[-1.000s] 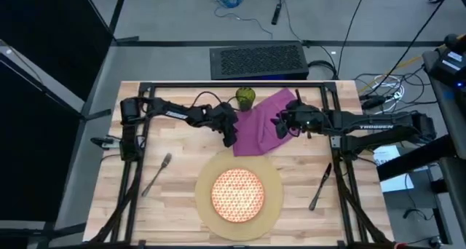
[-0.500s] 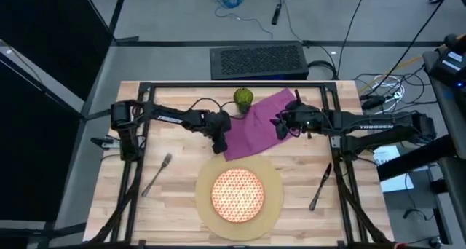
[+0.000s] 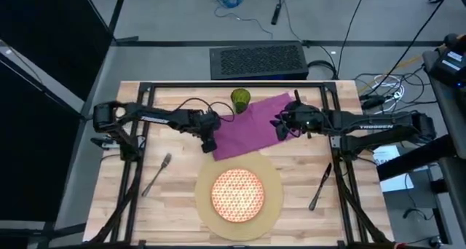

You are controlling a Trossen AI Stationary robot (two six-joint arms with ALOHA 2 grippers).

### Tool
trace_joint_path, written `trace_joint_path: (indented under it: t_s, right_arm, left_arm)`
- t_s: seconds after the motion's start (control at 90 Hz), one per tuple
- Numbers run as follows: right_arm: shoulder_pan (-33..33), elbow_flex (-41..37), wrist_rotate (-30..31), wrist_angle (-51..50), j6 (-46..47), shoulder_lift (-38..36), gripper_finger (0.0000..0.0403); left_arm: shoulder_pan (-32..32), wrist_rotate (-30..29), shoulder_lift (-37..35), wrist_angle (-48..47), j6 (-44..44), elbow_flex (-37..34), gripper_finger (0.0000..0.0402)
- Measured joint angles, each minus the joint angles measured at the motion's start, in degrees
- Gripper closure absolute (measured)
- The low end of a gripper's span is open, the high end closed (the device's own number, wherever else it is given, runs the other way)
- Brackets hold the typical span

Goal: Set table place
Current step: Fold the purple napkin

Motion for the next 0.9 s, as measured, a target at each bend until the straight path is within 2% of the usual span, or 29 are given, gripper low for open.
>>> trace_joint_path:
  t_s: [0.067, 0.167, 0.322, 0.422, 0.556, 0.622, 0.744, 0.9]
  right_arm:
    - [0.00, 0.00, 0.00, 0.02, 0.00, 0.01, 0.0237]
    - [0.02, 0.00, 0.00, 0.43, 0.02, -0.01, 0.0237]
    - [-0.65, 0.00, 0.29, -0.22, 2.68, -0.01, 0.0237]
    - [-1.18, 0.00, 0.69, -5.31, 5.17, 0.12, 0.0237]
    - [-2.11, -0.03, 5.94, -18.51, 11.67, 0.34, 0.0238]
    - [-3.14, -1.15, 6.40, -21.78, 14.78, 0.27, 0.0243]
    - [-4.28, -5.70, 3.00, -19.59, 17.95, 0.32, 0.0253]
    - [-6.89, -9.74, 2.97, -16.81, 19.80, 0.34, 0.0258]
  left_arm:
    - [0.25, -1.94, -1.76, -2.32, -0.20, -0.61, 0.0401]
    - [0.29, -3.13, -4.85, -0.33, 0.22, -1.33, 0.0401]
    - [0.53, 2.80, -6.91, 9.15, 0.29, -1.83, 0.0401]
    - [0.95, 5.86, -4.91, 13.14, 0.45, -1.93, 0.0401]
    - [0.91, 8.81, -3.50, 16.52, 0.43, -1.93, 0.0401]
    - [0.89, 9.52, -3.52, 17.75, 0.49, -1.93, 0.0401]
    - [1.07, 11.56, -4.58, 19.84, 2.57, -1.92, 0.0401]
    - [1.63, 12.77, -5.70, 21.08, 3.81, -1.86, 0.0401]
